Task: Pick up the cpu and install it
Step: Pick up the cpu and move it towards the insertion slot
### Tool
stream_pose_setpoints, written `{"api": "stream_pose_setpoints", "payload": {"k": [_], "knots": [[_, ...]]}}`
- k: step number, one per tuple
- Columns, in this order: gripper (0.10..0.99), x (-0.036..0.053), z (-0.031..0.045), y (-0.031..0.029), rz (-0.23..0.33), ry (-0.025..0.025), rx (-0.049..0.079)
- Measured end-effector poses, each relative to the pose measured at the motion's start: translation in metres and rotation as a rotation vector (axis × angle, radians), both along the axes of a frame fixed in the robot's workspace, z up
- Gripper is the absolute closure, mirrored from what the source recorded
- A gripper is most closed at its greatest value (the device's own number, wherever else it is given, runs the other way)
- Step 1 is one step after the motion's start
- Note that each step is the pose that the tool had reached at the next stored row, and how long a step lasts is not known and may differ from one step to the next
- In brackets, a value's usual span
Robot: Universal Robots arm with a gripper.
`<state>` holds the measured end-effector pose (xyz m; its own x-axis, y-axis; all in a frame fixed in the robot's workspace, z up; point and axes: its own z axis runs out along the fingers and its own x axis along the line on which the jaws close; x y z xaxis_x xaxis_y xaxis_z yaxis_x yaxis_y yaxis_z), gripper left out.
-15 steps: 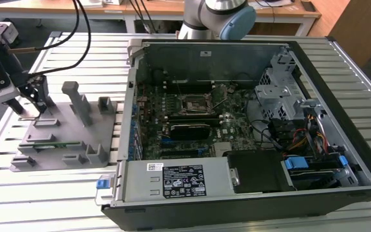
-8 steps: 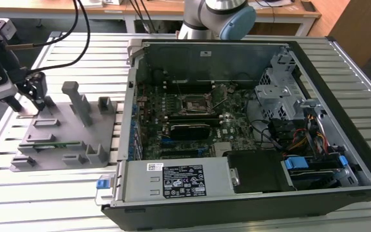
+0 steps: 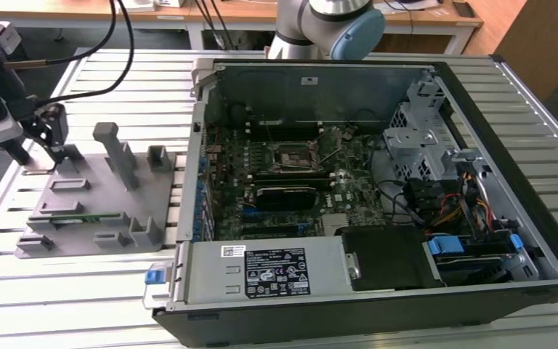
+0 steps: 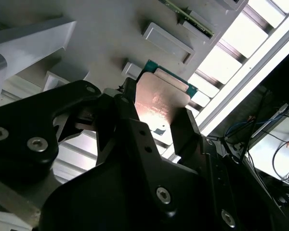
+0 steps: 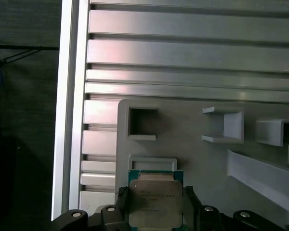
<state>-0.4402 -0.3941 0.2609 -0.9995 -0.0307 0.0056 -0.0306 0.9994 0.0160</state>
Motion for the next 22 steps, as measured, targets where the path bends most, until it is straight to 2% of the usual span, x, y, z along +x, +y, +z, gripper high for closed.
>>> {"api": "stream_pose_setpoints", "payload": {"k": [22], "knots": [[0.553,0.0000,0.0296,0.0003,0.000,0.0000,0.000]]}}
